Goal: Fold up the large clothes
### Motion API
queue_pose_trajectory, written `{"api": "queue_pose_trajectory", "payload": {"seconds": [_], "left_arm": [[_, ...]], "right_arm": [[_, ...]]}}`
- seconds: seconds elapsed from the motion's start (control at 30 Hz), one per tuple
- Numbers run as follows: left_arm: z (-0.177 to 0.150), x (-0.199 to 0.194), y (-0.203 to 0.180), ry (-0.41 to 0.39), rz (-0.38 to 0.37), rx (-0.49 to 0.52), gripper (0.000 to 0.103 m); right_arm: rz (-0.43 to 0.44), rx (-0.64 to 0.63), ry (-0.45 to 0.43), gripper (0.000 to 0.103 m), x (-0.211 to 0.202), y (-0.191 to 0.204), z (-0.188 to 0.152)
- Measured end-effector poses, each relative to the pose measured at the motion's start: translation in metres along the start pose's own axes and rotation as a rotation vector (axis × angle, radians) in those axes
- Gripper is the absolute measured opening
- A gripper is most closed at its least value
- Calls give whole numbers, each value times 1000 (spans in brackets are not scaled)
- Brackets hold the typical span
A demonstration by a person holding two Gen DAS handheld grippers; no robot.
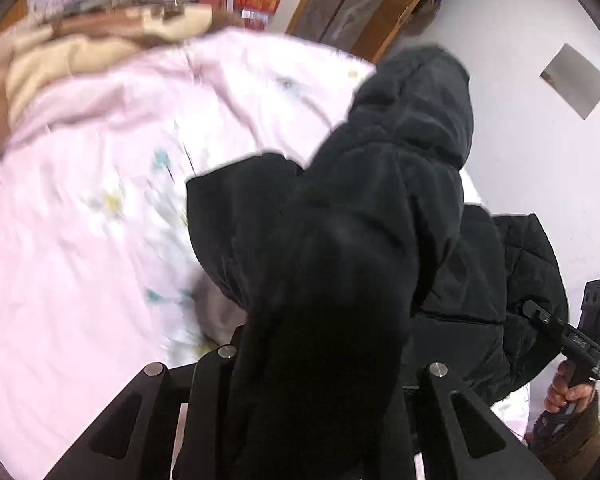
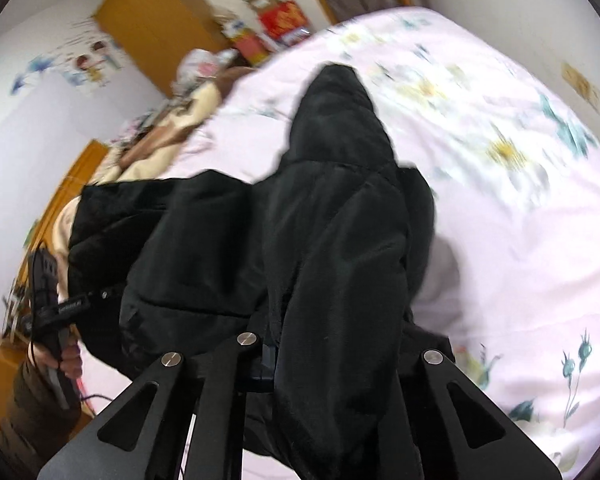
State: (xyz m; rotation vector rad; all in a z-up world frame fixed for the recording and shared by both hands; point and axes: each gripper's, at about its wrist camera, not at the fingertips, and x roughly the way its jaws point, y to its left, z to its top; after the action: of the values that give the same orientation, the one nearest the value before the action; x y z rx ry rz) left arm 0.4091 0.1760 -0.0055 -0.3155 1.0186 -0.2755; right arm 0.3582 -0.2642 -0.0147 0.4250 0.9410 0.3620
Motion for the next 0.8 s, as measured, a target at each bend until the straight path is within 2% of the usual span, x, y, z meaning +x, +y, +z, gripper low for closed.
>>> {"api": "queue_pose_trajectory", "payload": {"seconds": [0.13,0.2,0.23,0.27,0.33,0.37,0.43,0.47,0.53,0.63,0.67,0.7,0.73,0.8], "left_arm": [[2,-36,23,-45,5,-5,23],[-1,-48,39,-61,50,6,23],[-5,-54,52,-62,59,-12,22],[-15,-54,48,-63,63,-26,22],[-19,-71,84,-75,70,-61,22],[-36,-68,50,-77,83,-72,22],[-49,-84,53,-100,132,-86,22],[-64,-95,64,-106,157,-92,22],[-63,-105,93,-113,177,-126,22],[-76,-97,113,-83,211,-143,23],[-93,-111,114,-72,211,-148,23],[-101,-103,124,-53,213,-168,23],[-96,-89,139,-40,217,-184,23],[-116,-78,152,-21,243,-195,25]], "right_arm": [[63,-85,-22,11,-2,52,-2],[82,-101,-17,11,5,70,-4],[102,-103,-10,11,9,78,-5],[114,-100,-5,11,22,86,-3],[145,-105,9,11,43,107,2],[158,-115,15,11,46,112,3],[188,-137,32,11,54,124,2],[207,-151,39,11,62,134,-1],[238,-164,61,11,78,146,-7],[229,-171,85,11,98,151,-15],[225,-158,99,11,106,148,-21],[215,-148,110,11,112,145,-27],[193,-146,118,11,117,143,-33],[171,-120,129,11,126,133,-44]]}}
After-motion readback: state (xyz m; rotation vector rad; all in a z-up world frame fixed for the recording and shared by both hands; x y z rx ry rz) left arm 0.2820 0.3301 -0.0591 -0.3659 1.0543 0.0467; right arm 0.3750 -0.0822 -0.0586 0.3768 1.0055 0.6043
